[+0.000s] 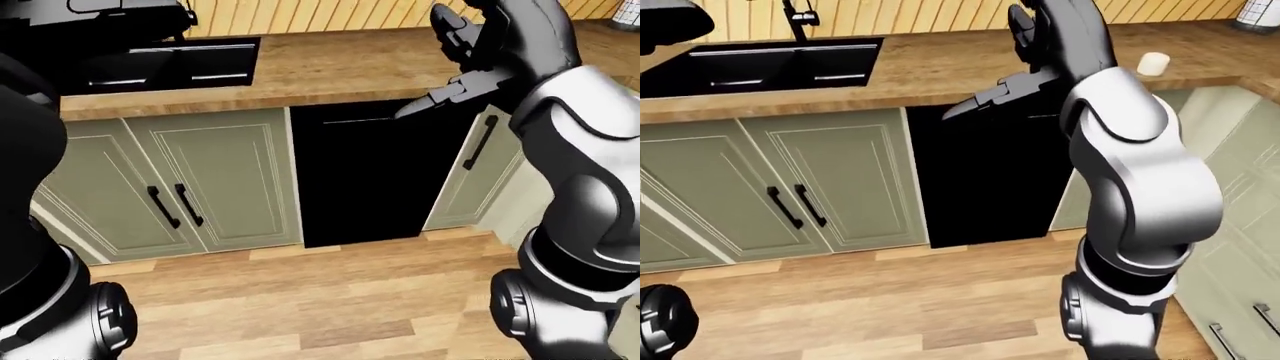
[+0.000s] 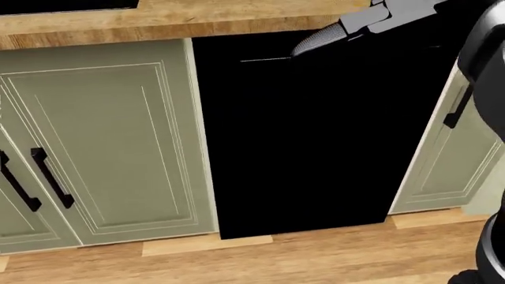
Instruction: Pick up the wedge of cheese and place it on the slice of bread to prepare a simple cheese on bread dish.
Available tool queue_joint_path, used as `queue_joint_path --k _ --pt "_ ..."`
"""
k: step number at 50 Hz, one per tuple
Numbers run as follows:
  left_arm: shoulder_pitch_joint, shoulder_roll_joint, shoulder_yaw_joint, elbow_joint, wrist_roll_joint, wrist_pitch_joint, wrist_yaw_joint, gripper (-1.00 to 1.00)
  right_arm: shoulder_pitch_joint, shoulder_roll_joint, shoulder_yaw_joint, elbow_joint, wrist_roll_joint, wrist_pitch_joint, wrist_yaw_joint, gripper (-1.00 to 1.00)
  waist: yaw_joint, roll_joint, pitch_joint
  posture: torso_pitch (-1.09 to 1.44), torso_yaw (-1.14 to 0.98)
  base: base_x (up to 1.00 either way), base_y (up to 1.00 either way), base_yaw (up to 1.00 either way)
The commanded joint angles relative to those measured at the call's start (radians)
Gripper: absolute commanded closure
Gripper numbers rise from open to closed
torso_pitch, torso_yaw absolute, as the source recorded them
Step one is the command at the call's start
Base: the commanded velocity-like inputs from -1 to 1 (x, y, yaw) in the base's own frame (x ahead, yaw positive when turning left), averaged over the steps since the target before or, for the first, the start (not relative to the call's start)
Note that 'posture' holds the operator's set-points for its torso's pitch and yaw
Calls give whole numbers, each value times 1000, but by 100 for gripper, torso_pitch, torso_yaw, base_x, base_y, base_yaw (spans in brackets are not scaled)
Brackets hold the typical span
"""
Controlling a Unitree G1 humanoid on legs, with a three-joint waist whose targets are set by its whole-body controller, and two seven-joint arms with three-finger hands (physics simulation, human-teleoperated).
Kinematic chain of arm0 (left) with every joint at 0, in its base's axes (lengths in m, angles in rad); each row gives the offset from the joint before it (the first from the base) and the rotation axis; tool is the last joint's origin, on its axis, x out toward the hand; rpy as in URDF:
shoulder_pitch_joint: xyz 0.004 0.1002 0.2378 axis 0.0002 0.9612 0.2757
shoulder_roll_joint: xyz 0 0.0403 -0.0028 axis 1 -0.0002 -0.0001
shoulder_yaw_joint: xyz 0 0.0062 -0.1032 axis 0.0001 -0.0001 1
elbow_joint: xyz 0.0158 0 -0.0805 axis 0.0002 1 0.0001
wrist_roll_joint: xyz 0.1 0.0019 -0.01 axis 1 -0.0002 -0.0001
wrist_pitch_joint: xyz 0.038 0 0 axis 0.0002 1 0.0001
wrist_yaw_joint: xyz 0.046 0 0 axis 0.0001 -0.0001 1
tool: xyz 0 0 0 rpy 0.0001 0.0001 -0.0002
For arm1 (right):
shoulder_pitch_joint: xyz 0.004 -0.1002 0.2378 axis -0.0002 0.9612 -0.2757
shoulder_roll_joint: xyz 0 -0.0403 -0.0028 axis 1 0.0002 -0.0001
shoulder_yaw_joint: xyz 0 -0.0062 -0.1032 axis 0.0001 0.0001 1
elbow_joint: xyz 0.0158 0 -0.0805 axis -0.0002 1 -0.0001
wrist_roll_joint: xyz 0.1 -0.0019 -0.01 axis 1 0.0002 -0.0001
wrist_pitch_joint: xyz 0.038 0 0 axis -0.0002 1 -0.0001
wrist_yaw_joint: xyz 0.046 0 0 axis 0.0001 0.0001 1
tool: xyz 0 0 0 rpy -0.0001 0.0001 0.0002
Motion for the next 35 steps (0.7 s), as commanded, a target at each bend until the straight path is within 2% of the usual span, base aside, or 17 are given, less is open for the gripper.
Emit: queue_joint_path --k 1,5,6,7,8,9,10,19,21,23,24,27,30,32,33,34,35 --pt "-31 8 2 -26 -1 -27 -3 -100 -35 -10 -18 -18 -19 -39 -10 -100 -6 6 -22 0 0 0 -34 0" --pt "-30 1 -4 -28 6 -27 -4 -100 -38 -8 -25 -28 -20 -28 -6 -100 -2 -48 -8 0 0 0 -34 0" --pt "-28 -1 -6 -26 10 -31 -7 -100 -36 -8 -26 -27 -20 -31 -5 -100 1 -75 -13 0 0 0 -35 0" --pt "-29 -4 -5 -25 10 -29 -7 -100 -34 -7 -26 -26 -21 -34 -5 -100 1 -118 -26 0 0 0 -34 0" --pt "-30 -6 -2 -25 9 -27 -6 -100 -34 -7 -26 -24 -21 -37 -4 -100 6 -123 -35 0 0 0 -34 0" --pt "-29 -6 -1 -27 8 -27 -7 -100 -36 -8 -27 -25 -21 -33 -4 -100 -1 -108 -15 0 0 0 -34 0" --pt "-31 -3 3 -22 7 -27 -10 -100 -37 -9 -26 -24 -22 -34 -4 -100 1 -105 -12 0 0 0 -34 0" --pt "-28 2 7 -33 0 -22 -5 -100 -37 -3 -16 -21 -32 -35 0 -100 4 -21 1 0 0 0 -35 0" --pt "-29 6 11 -32 -6 -23 -3 -100 -40 -4 -20 -26 -33 -29 1 -100 -1 18 -6 0 0 0 -35 0" --pt "-27 5 6 -23 0 -33 -3 -100 -37 -3 -17 -18 -36 -38 3 -100 4 5 -9 0 0 0 -34 0" --pt "-29 4 4 -31 -4 -27 0 -100 -39 -3 -17 -19 -37 -35 5 -100 -5 18 -10 0 0 0 -35 0" --pt "-27 2 1 -35 -4 -26 -1 -100 -37 -2 -18 -19 -38 -37 6 -100 -6 9 -24 0 0 0 -35 0" --pt "-29 2 2 -32 -2 -28 -3 -100 -36 0 -16 -17 -41 -40 8 -100 -5 -22 -10 0 0 0 -35 0" --pt "-29 0 -1 -31 0 -30 -3 -100 -36 1 -16 -15 -42 -41 9 -100 -1 -56 -11 0 0 0 -34 0" --pt "-29 -3 -3 -31 2 -31 -3 -100 -34 2 -16 -15 -43 -43 9 -100 1 -89 -20 0 0 0 -35 0" --pt "-27 -4 -5 -31 5 -33 -4 -100 -35 2 -17 -14 -44 -43 10 -100 -2 -140 -32 0 0 0 -35 0" --pt "-27 -4 -4 -33 5 -31 -5 -100 -35 3 -16 -14 -43 -43 10 -100 -4 -99 -18 0 0 0 -35 0"
